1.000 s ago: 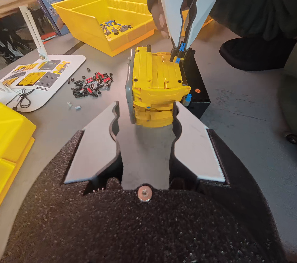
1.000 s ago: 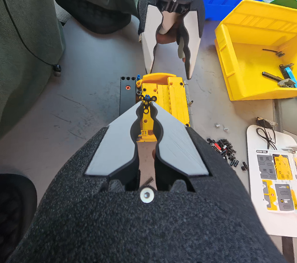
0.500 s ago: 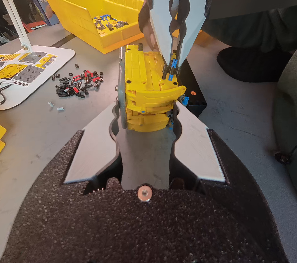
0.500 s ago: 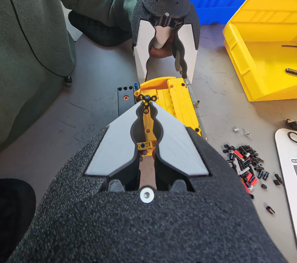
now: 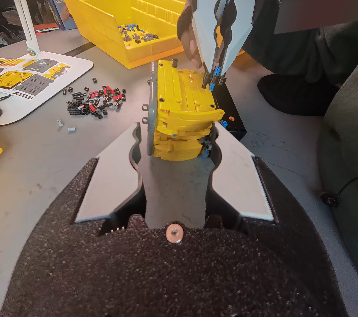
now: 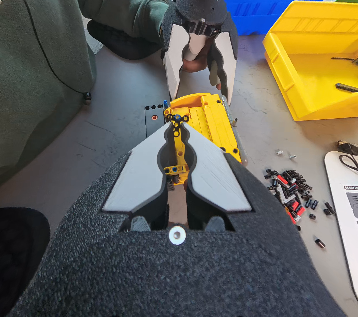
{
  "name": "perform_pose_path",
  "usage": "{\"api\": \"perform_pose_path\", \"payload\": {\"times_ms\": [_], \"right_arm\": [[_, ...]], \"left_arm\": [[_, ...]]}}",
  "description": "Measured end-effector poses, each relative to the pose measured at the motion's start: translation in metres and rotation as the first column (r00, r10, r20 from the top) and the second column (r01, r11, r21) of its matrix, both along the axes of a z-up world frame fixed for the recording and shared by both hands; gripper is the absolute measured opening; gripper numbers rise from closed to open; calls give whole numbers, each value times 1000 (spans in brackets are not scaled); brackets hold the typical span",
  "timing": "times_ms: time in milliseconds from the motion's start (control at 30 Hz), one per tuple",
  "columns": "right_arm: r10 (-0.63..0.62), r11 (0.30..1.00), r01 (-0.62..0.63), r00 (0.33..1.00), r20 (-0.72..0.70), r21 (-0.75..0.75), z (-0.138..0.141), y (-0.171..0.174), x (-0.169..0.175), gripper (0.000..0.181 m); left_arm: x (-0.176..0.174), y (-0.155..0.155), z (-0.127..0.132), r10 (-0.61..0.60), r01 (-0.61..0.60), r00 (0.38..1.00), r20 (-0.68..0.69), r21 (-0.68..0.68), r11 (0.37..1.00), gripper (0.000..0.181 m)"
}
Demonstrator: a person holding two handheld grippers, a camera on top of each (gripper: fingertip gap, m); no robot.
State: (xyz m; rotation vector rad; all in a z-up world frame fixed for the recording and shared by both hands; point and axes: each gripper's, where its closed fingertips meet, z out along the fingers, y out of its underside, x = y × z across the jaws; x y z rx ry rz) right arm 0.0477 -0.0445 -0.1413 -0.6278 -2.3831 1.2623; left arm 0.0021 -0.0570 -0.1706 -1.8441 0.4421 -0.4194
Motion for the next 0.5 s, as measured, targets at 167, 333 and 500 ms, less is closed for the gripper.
{"api": "perform_pose_path", "payload": {"times_ms": [167,333,500], "right_arm": [[-38,999,39,998,-41,25,9,11,4,7],[-135,990,139,986,-99,37,18,35,10,7],[-238,965,246,967,-87,96,11,69,18,7]], "left_arm": [[2,2,0,-5,5,1000,-6,1,1000,71],[4,2,0,-12,12,1000,-17,8,1000,66],[4,2,0,-17,17,1000,-6,4,1000,65]]}}
